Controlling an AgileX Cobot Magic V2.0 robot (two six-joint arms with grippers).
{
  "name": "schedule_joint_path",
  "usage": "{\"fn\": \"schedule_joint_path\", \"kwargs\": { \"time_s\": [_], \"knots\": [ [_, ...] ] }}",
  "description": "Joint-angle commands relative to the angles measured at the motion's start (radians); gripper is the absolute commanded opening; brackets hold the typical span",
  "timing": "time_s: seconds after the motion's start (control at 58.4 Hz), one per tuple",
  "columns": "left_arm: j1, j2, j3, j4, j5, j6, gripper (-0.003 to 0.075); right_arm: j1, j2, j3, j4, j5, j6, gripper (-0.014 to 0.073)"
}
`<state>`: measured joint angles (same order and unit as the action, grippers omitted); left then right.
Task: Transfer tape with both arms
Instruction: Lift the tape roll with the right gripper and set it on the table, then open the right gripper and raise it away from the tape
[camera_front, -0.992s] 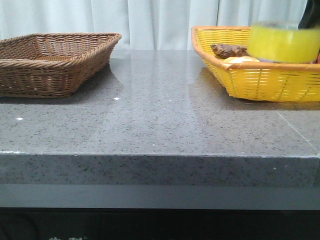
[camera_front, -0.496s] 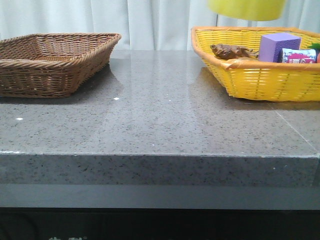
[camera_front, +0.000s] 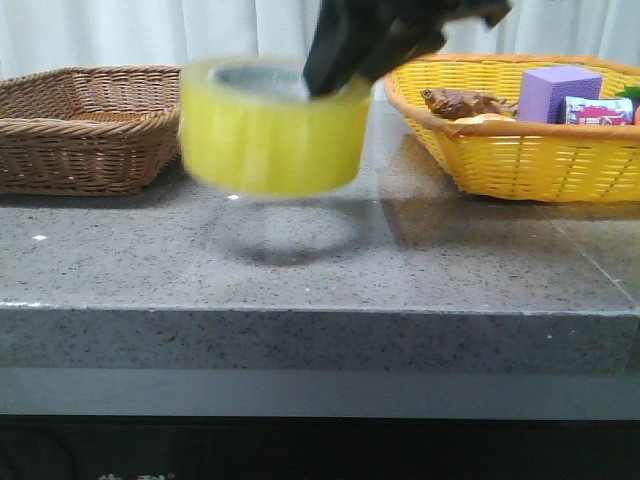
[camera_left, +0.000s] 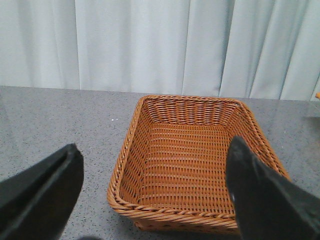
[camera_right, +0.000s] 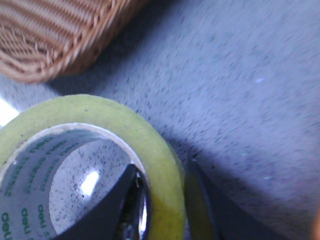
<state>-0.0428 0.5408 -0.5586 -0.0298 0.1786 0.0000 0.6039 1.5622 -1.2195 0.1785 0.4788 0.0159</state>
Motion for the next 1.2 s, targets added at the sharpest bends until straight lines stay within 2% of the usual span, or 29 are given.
{"fn": "schedule_joint_path", "kwargs": {
  "time_s": [0.0, 0.308, 0.376, 0.548, 0.65, 0.907, 0.975, 1.181],
  "knots": [
    [0.0, 0.009, -0.038, -0.001, -0.076, -0.008, 0.0565, 0.007, 0.002, -0.028, 0.012, -0.08, -0.001, 0.0074],
    [0.0, 0.009, -0.038, -0.001, -0.078, -0.008, 0.0565, 0.007, 0.041, -0.028, 0.011, -0.079, -0.001, 0.0087],
    [0.0, 0.009, -0.038, -0.001, -0.078, -0.008, 0.0565, 0.007, 0.041, -0.029, 0.011, -0.078, -0.001, 0.0132],
    [0.0, 0.009, -0.038, -0.001, -0.078, -0.008, 0.0565, 0.007, 0.041, -0.029, 0.011, -0.089, -0.001, 0.0332],
    [0.0, 0.009, -0.038, -0.001, -0.078, -0.008, 0.0565, 0.007, 0.035, -0.036, 0.009, -0.103, -0.001, 0.0372],
    [0.0, 0.009, -0.038, -0.001, -0.078, -0.008, 0.0565, -0.009, -0.082, -0.073, -0.029, -0.109, -0.001, 0.0361],
    [0.0, 0.009, -0.038, -0.001, -0.078, -0.008, 0.0565, -0.038, -0.122, -0.081, -0.031, -0.114, -0.001, 0.0321],
    [0.0, 0.009, -0.038, -0.001, -0.078, -0.008, 0.0565, -0.187, -0.232, -0.089, -0.031, -0.075, -0.001, 0.0087]
  ]
}}
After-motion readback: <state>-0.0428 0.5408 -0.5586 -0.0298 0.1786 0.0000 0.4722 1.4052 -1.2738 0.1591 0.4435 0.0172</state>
